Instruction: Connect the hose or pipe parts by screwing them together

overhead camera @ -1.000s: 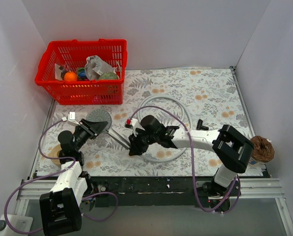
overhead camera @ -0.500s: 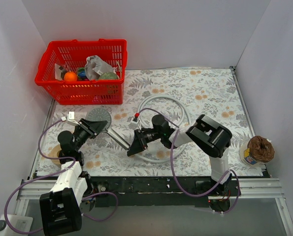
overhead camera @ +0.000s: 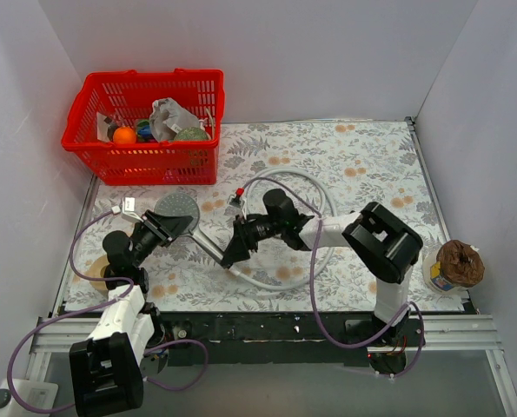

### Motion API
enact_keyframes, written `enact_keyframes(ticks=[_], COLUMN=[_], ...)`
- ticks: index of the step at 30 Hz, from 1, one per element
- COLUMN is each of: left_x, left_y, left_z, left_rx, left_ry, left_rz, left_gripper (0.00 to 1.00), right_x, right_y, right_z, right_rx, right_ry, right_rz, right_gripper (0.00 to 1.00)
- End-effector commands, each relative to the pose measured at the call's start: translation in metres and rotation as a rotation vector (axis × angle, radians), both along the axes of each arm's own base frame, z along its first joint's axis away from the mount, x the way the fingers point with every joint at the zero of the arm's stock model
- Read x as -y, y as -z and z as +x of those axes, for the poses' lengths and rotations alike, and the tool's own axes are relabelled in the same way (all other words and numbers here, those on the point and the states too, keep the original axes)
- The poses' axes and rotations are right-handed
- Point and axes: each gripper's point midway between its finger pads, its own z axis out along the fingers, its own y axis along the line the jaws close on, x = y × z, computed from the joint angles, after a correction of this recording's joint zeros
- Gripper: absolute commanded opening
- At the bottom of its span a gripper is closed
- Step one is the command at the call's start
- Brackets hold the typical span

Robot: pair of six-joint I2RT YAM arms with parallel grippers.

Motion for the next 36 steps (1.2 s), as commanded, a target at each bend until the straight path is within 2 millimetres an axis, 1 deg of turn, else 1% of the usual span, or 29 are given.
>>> enact_keyframes(ticks=[1, 2, 3, 4, 5, 7, 8, 9, 10, 11, 12, 13, 14, 15, 16, 17, 18, 21, 22, 24, 25, 30, 33, 34, 36], left_x=[0.007, 0.007, 0.006, 0.006, 0.006, 0.006, 0.006, 0.006, 0.006, 0.005, 0.005, 0.005, 0.005, 0.005, 0.005, 0.005, 0.005, 0.005, 0.005, 0.005, 0.005, 0.004, 0.004, 0.004, 0.005], left_y=[-0.012, -0.012, -0.011, -0.011, -0.012, -0.011, -0.011, -0.011, -0.01, -0.01, -0.009, -0.01, -0.01, -0.01, -0.009, -0.01, -0.01, -0.01, -0.01, -0.01, -0.01, -0.011, -0.011, -0.011, -0.01], left_z=[-0.007, -0.007, -0.006, -0.006, -0.006, -0.006, -0.006, -0.006, -0.005, -0.005, -0.005, -0.004, -0.004, -0.004, -0.004, -0.004, -0.004, -0.004, -0.005, -0.004, -0.005, -0.004, -0.004, -0.004, -0.005], left_rx=[0.053, 0.053, 0.05, 0.049, 0.054, 0.053, 0.052, 0.049, 0.048, 0.046, 0.047, 0.048, 0.047, 0.046, 0.045, 0.047, 0.048, 0.046, 0.046, 0.043, 0.046, 0.046, 0.045, 0.047, 0.044], left_ry=[0.047, 0.047, 0.044, 0.044, 0.044, 0.043, 0.041, 0.041, 0.04, 0.038, 0.038, 0.035, 0.036, 0.033, 0.033, 0.033, 0.033, 0.032, 0.032, 0.03, 0.03, 0.029, 0.029, 0.029, 0.03], left_rz=[0.011, 0.011, 0.01, 0.009, 0.013, 0.013, 0.013, 0.014, 0.013, 0.014, 0.015, 0.017, 0.015, 0.016, 0.015, 0.015, 0.016, 0.016, 0.016, 0.016, 0.016, 0.016, 0.015, 0.015, 0.015], left_gripper=[0.0, 0.0, 0.0, 0.0, 0.0, 0.0, 0.0, 0.0, 0.0, 0.0, 0.0, 0.0, 0.0, 0.0, 0.0, 0.0, 0.0, 0.0, 0.0, 0.0, 0.0, 0.0, 0.0, 0.0, 0.0], right_x=[0.007, 0.02, 0.023, 0.026, 0.033, 0.036, 0.039, 0.04, 0.042, 0.044, 0.043, 0.043, 0.045, 0.041, 0.045, 0.045, 0.04, 0.034, 0.033, 0.03, 0.029, 0.017, 0.011, 0.01, 0.004], right_y=[0.007, 0.022, 0.018, 0.006, 0.004, -0.009, -0.023, -0.023, -0.034, -0.038, -0.037, -0.038, -0.041, -0.04, -0.032, -0.032, -0.031, -0.022, -0.014, -0.009, -0.003, 0.001, 0.004, 0.005, 0.0], right_z=[0.048, 0.055, 0.062, 0.066, 0.072, 0.069, 0.075, 0.063, 0.061, 0.065, 0.049, 0.043, 0.047, 0.035, 0.028, 0.025, 0.013, 0.0, 0.0, -0.001, -0.001, 0.004, 0.008, 0.009, 0.012], right_rx=[0.346, 0.363, 0.422, 0.464, 0.495, 0.568, 0.627, 0.654, 0.707, 0.751, 0.764, 0.78, 0.842, 0.87, 0.874, 0.888, 0.905, 0.909, 0.912, 0.925, 0.929, 0.936, 0.937, 0.936, 0.937], right_ry=[0.127, 0.171, 0.181, 0.206, 0.242, 0.252, 0.298, 0.273, 0.279, 0.321, 0.292, 0.29, 0.31, 0.29, 0.268, 0.281, 0.259, 0.26, 0.256, 0.255, 0.248, 0.267, 0.277, 0.287, 0.311], right_rz=[-0.203, -0.323, -0.339, -0.341, -0.379, -0.376, -0.38, -0.41, -0.41, -0.447, -0.472, -0.494, -0.528, -0.548, -0.597, -0.62, -0.618, -0.639, -0.663, -0.682, -0.697, -0.701, -0.707, -0.71, -0.684], right_gripper=[0.8, 0.84, 0.86, 0.88, 0.9, 0.9, 0.9, 0.9, 0.89, 0.88, 0.86, 0.83, 0.81, 0.8, 0.76, 0.75, 0.74, 0.72, 0.7, 0.68, 0.65, 0.58, 0.45, 0.38, 0.33])
